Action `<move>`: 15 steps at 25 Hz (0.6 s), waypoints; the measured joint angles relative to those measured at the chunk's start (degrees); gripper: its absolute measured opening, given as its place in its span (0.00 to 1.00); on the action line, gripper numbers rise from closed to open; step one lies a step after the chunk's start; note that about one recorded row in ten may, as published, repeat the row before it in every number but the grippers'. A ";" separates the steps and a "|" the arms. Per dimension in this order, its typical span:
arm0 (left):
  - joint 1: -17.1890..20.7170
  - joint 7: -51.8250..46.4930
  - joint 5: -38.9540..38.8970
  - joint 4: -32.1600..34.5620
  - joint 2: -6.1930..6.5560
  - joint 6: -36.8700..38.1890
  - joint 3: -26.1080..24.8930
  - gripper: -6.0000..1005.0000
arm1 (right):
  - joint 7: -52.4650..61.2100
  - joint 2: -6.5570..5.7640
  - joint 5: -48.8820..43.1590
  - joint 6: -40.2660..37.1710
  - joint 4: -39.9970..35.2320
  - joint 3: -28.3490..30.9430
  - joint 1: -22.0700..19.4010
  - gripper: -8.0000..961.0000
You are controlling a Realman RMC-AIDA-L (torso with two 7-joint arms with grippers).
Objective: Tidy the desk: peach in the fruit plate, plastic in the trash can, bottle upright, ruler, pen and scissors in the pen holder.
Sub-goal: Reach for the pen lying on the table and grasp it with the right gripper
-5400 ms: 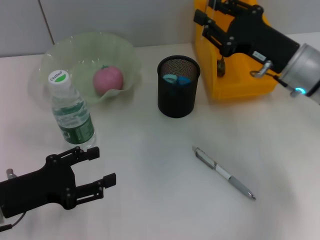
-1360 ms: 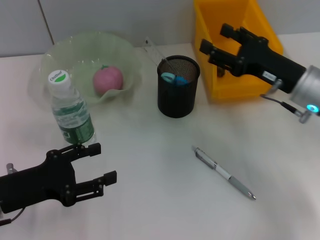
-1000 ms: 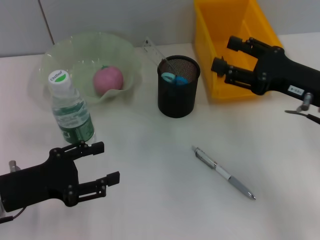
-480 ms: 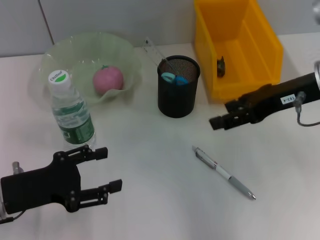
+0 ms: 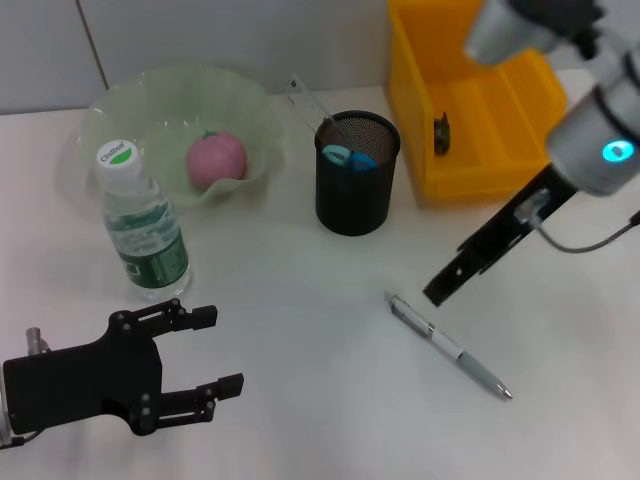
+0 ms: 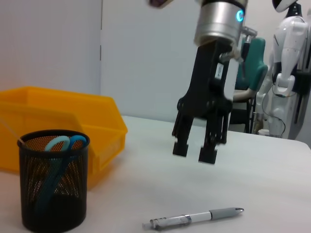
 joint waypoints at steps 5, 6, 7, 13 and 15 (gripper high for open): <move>-0.01 0.27 0.12 0.32 0.09 0.00 0.03 0.80 | 3.07 0.14 -2.12 3.26 8.54 -5.42 4.69 0.80; -0.01 0.30 0.13 0.37 0.15 0.00 0.03 0.80 | 3.07 0.14 -2.12 3.26 8.54 -5.42 4.69 0.80; -0.01 0.32 0.13 0.42 0.23 -0.01 0.01 0.80 | 3.62 0.17 -2.39 3.83 9.67 -6.51 5.39 0.80; -0.08 0.42 0.14 0.45 0.36 -0.01 -0.28 0.80 | 9.41 0.44 -4.06 7.51 12.90 -16.74 7.90 0.80; -0.11 0.42 0.14 0.45 0.38 -0.02 -0.36 0.80 | 10.76 0.55 -4.03 8.59 12.96 -19.13 8.02 0.79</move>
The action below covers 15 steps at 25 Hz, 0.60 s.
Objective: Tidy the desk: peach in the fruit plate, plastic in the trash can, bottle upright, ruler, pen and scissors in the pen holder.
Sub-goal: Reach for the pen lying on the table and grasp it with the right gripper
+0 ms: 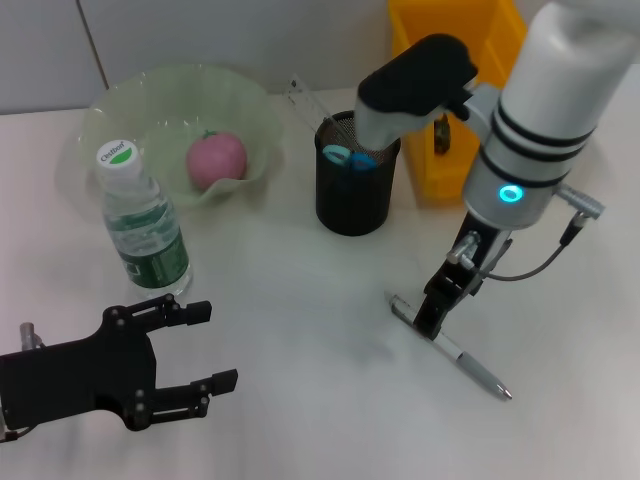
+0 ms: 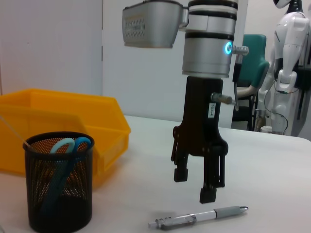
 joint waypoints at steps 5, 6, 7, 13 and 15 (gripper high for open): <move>-0.05 0.02 0.00 0.05 0.04 0.00 -0.13 0.80 | 2.20 0.16 0.28 1.89 0.59 -3.69 0.00 0.79; -0.06 0.03 0.00 0.09 0.07 0.00 -0.20 0.80 | 2.64 0.18 0.34 2.17 0.75 -4.36 0.00 0.79; -0.06 0.03 0.00 0.09 0.08 0.00 -0.21 0.80 | 2.91 0.21 0.41 2.32 0.83 -4.68 -0.02 0.78; -0.09 0.15 0.00 0.09 0.19 0.00 -0.84 0.80 | 4.00 0.32 2.38 3.73 3.01 -5.60 -0.44 0.78; -0.11 0.20 0.00 0.09 0.19 0.00 -0.85 0.80 | 4.02 0.32 2.95 4.06 3.81 -5.65 -0.44 0.77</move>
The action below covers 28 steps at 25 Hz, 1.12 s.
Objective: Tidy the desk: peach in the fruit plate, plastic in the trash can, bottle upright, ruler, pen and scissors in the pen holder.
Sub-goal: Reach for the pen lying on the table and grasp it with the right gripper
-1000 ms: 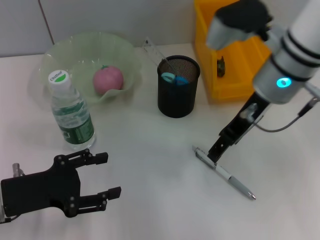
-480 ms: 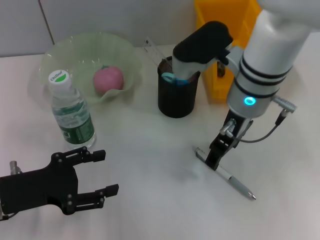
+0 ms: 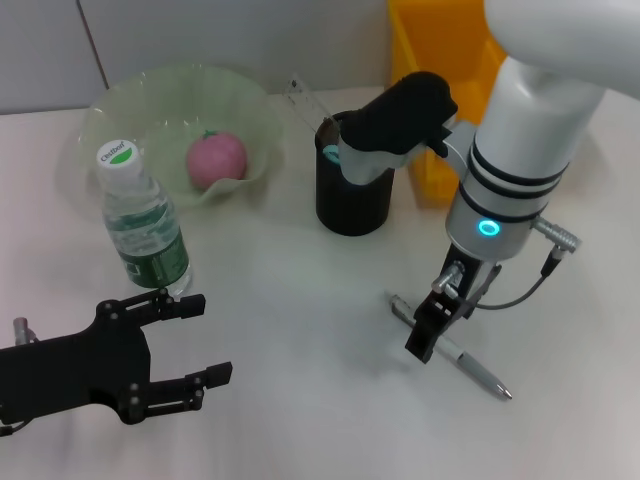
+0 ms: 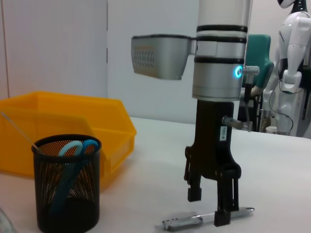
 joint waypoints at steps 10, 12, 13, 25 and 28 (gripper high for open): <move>-0.04 0.09 0.00 -0.01 0.09 0.00 -0.01 0.80 | 0.07 0.00 0.36 0.80 0.97 -1.11 -0.10 0.76; -0.04 0.09 0.00 0.00 0.09 0.00 -0.11 0.80 | 0.11 0.00 0.36 0.88 0.96 -1.42 -0.15 0.76; -0.04 0.09 0.00 -0.01 0.11 0.00 -0.19 0.80 | 0.12 0.00 0.36 0.94 0.90 -1.52 -0.15 0.76; -0.23 -0.01 0.00 -0.01 0.26 0.09 -0.20 0.80 | 0.12 0.00 0.16 1.01 1.06 -1.56 -0.07 0.50; -0.31 0.02 0.00 -0.01 0.26 0.19 -0.44 0.80 | 0.12 0.00 0.11 1.08 1.09 -1.56 -0.04 0.47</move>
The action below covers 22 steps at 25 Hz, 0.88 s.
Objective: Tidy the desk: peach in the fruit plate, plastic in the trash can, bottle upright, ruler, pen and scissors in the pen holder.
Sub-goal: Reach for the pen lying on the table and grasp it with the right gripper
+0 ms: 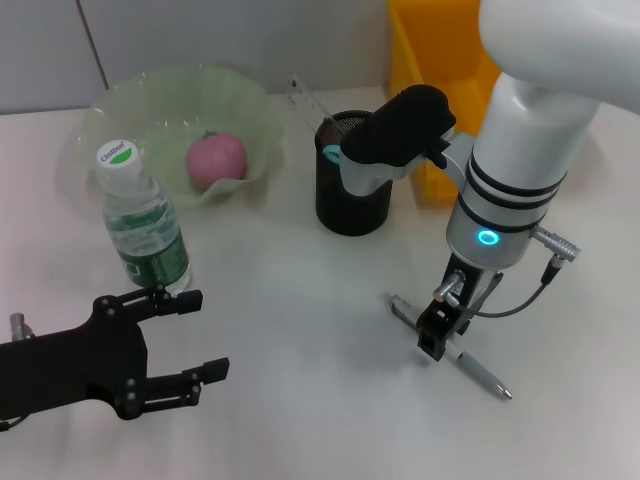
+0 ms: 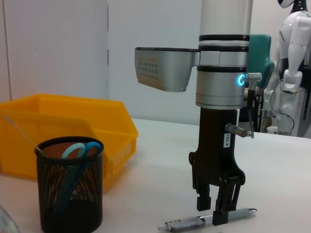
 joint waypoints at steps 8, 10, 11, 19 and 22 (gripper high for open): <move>-0.08 -0.01 0.00 0.07 0.08 0.23 -0.17 0.80 | 0.00 0.00 -0.05 0.51 1.12 0.00 0.47 0.44; -0.13 -0.01 0.00 0.09 0.08 0.25 -0.17 0.80 | -0.01 0.00 -0.05 0.91 1.98 -0.15 0.81 0.44; -0.13 -0.01 0.00 0.09 0.08 0.25 -0.17 0.80 | -0.01 0.00 -0.05 0.91 1.98 -0.15 0.81 0.44; -0.26 -0.12 0.00 0.09 0.09 0.36 -0.26 0.80 | -0.01 0.00 0.10 1.46 2.15 -1.37 0.98 0.43; -0.26 -0.12 0.00 0.09 0.09 0.43 -0.26 0.80 | -0.01 0.00 0.17 1.60 2.15 -1.40 0.98 0.42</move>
